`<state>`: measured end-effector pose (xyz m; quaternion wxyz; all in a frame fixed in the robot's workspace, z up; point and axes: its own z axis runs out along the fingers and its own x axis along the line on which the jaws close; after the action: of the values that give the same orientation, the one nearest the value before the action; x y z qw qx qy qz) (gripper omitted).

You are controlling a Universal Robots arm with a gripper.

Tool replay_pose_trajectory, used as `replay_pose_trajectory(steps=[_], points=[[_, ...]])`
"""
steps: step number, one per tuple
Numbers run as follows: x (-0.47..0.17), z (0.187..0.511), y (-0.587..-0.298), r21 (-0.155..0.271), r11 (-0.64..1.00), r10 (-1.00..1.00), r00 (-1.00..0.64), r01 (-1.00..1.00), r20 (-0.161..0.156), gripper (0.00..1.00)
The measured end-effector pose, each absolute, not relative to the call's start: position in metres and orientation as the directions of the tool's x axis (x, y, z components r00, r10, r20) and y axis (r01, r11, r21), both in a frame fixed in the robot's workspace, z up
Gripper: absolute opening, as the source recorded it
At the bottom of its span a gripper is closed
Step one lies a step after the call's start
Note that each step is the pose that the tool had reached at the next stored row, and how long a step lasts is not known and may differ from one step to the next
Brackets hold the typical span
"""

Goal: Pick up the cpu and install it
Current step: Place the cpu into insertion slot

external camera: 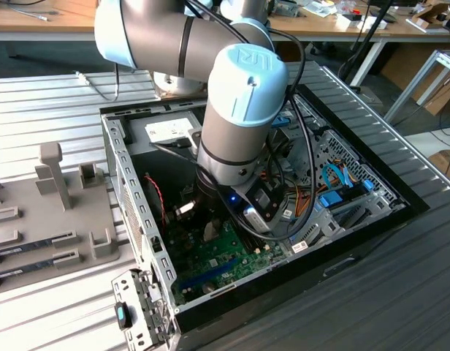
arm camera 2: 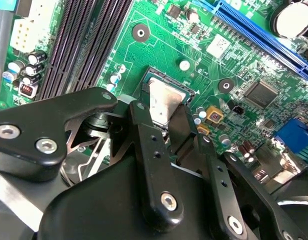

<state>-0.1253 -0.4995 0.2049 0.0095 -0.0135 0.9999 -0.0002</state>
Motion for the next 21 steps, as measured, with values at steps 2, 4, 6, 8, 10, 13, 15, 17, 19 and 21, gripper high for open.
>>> replay_pose_trajectory(steps=[2, 4, 6, 8, 10, 13, 15, 17, 19, 21], points=[[-0.1253, 0.2038, -0.4995, -0.001, 1.0, -0.029, -0.999, -0.029, -0.018, 0.42], [-0.1253, 0.2025, -0.4995, -0.001, 1.0, -0.031, -0.999, -0.031, -0.017, 0.42], [-0.1252, 0.2015, -0.4995, -0.001, 0.999, -0.032, -0.999, -0.032, -0.017, 0.42], [-0.1252, 0.2011, -0.4995, -0.001, 0.999, -0.033, -0.999, -0.033, -0.016, 0.42], [-0.1253, 0.2011, -0.4995, -0.001, 0.999, -0.033, -0.999, -0.033, -0.016, 0.42], [-0.1252, 0.201, -0.4995, -0.001, 0.999, -0.032, -0.999, -0.032, -0.017, 0.42], [-0.1252, 0.201, -0.4995, -0.001, 0.999, -0.033, -0.999, -0.033, -0.016, 0.4], [-0.1252, 0.201, -0.4995, -0.001, 0.999, -0.032, -0.999, -0.032, -0.016, 0.4], [-0.1253, 0.2009, -0.4995, -0.001, 0.999, -0.032, -0.999, -0.032, -0.016, 0.4], [-0.1253, 0.2009, -0.4995, -0.001, 0.999, -0.032, -0.999, -0.032, -0.016, 0.4]])
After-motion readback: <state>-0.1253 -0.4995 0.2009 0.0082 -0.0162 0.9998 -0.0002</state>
